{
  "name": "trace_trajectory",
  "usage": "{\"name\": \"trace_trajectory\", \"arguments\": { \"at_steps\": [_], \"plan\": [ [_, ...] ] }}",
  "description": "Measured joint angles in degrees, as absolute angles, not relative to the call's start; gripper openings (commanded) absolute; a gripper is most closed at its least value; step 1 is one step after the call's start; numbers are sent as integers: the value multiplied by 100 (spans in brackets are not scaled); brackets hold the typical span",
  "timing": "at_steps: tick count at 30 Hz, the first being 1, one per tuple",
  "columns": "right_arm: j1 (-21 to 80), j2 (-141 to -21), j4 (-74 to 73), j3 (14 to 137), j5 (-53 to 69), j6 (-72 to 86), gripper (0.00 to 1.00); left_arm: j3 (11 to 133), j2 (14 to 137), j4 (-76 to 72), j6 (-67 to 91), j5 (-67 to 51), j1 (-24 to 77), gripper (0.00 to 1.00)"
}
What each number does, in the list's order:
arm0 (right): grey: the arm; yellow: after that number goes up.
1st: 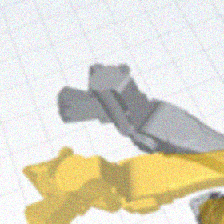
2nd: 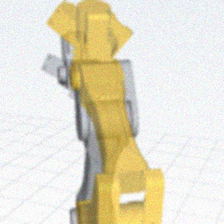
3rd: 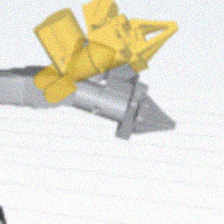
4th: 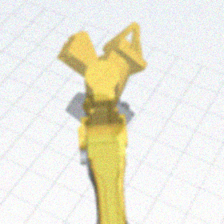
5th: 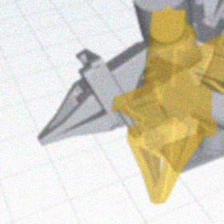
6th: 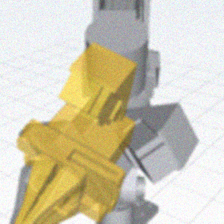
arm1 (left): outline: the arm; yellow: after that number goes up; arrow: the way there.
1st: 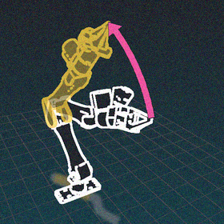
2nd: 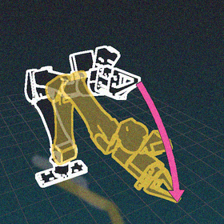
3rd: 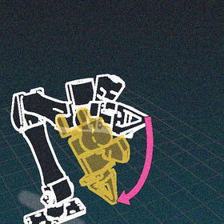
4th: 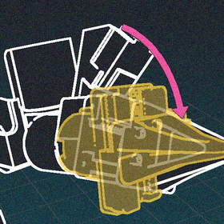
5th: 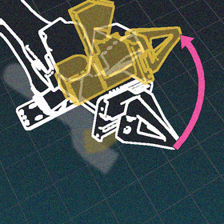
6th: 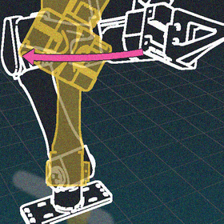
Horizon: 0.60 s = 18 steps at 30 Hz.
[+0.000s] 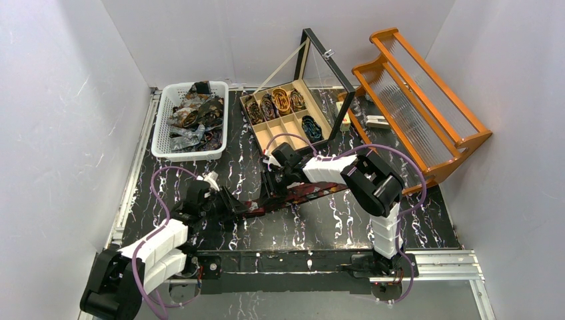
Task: Roll the ties
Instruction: Roll the tie at the center of the board.
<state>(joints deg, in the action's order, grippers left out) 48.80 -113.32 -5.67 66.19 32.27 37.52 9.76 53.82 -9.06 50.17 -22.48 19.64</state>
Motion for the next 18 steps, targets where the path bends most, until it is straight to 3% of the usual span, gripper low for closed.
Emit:
{"name": "trace_trajectory", "arguments": {
  "at_steps": [8, 18],
  "plan": [
    [4886, -10822, -495, 6423, 2985, 3236, 65, 976, 5253, -871, 5354, -2091, 1964, 20],
    [4875, -10173, -620, 6300, 1914, 2421, 64, 976, 4890, -738, 5752, -1837, 1964, 20]
  ]
}}
